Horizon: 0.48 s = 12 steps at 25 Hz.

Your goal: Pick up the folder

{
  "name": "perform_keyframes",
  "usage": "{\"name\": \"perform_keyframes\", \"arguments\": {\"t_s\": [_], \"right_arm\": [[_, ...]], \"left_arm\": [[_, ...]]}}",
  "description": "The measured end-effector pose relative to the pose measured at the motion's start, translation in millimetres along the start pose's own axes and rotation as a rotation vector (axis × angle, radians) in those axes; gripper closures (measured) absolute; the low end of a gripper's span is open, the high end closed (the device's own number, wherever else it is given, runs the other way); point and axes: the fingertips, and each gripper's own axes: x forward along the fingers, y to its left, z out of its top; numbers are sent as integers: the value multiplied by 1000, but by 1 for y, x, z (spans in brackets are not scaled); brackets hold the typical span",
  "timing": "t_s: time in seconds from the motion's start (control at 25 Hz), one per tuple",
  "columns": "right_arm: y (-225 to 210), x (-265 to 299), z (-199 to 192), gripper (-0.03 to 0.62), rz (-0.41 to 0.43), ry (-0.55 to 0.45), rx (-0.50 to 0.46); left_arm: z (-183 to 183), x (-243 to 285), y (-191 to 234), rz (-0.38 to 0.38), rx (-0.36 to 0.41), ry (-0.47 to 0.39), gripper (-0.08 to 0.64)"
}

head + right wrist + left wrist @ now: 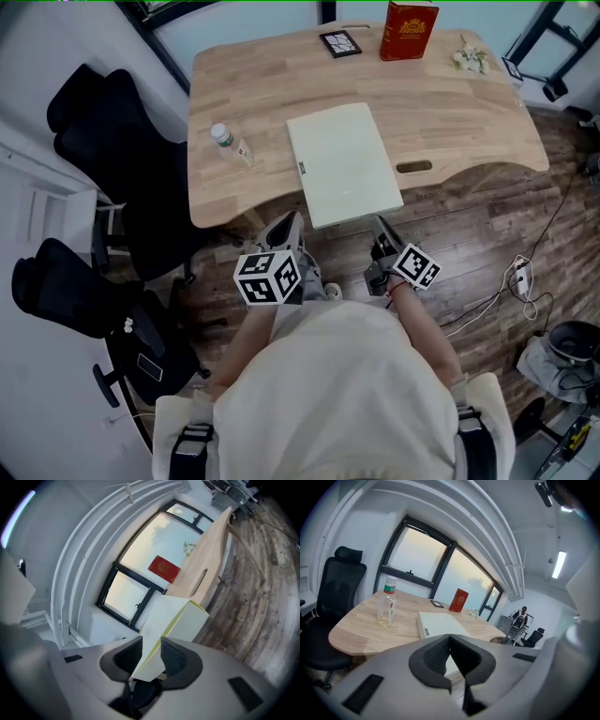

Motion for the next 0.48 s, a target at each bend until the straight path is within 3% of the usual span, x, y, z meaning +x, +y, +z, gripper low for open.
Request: {"name": "perform_keyframes", "arguments": {"t_s": [0.32, 0.48], "right_arm": [[-26, 8, 1, 249, 40, -29, 213], [-36, 16, 2, 177, 55, -46, 311]], "left_arm": [[9, 18, 4, -17, 18, 17, 540], [10, 24, 8, -19, 16, 26, 540]]}}
